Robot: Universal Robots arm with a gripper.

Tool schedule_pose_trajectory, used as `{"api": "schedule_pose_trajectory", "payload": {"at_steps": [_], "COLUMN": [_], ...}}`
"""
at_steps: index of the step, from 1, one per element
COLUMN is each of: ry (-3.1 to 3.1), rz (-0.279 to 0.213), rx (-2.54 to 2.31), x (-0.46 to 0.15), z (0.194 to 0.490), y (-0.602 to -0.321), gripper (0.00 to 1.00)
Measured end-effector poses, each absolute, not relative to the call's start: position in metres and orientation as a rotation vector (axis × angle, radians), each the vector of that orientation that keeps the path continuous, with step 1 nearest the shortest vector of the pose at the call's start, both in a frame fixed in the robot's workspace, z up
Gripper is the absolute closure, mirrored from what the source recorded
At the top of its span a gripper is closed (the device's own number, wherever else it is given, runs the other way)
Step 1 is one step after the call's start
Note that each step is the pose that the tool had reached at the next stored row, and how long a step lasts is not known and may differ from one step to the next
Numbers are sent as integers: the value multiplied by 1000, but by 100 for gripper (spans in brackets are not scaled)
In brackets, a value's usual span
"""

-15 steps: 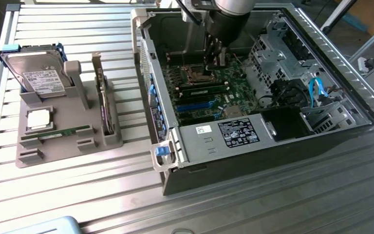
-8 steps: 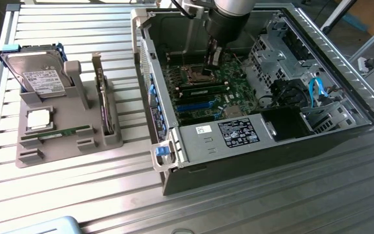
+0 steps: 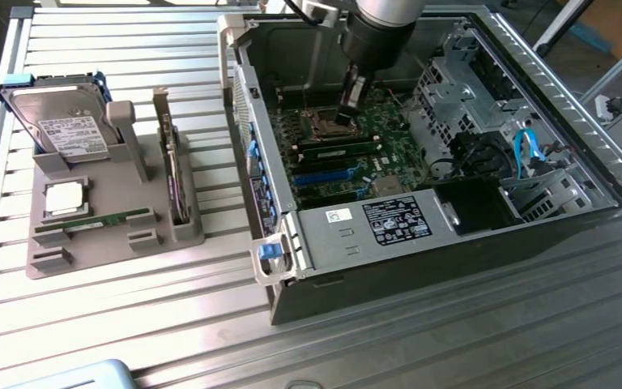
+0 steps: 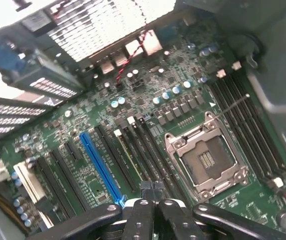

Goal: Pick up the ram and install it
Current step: 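Press down the ram until it locks into place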

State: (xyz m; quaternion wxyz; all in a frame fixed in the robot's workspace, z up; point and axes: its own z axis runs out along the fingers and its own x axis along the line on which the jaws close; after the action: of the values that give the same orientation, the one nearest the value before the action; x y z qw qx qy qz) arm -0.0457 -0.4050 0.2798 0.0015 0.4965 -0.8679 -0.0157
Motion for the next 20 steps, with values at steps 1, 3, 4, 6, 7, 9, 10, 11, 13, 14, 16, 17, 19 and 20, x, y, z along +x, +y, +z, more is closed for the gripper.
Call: {"api": "schedule_pose_trajectory", "payload": {"at_steps": [1, 3, 4, 6, 7, 9, 10, 11, 13, 14, 16, 17, 19, 20], "ry": [-2744, -2796, -2829, -2858, -2877, -2918, -2934, -2952, -2995, -3004, -3023, -3031, -3048, -3056], "rz": [-49, -49, -49, -49, -48, -48, -48, -48, -47, -47, -46, -45, -45, -45], "rx": [1523, 1429, 1363, 1302, 1261, 1165, 1126, 1079, 958, 927, 867, 838, 778, 745], "x": [-46, -46, -46, -46, -46, -46, -46, -46, -46, -46, -46, -46, -46, -46], "z": [280, 280, 280, 280, 280, 280, 280, 280, 280, 280, 280, 280, 280, 280], "y": [-405, -405, -405, -405, -405, -405, -405, -405, -405, -405, -405, -405, -405, -405], "gripper": [90, 90, 90, 90, 90, 90, 90, 90, 90, 90, 90, 90, 90, 90]}}
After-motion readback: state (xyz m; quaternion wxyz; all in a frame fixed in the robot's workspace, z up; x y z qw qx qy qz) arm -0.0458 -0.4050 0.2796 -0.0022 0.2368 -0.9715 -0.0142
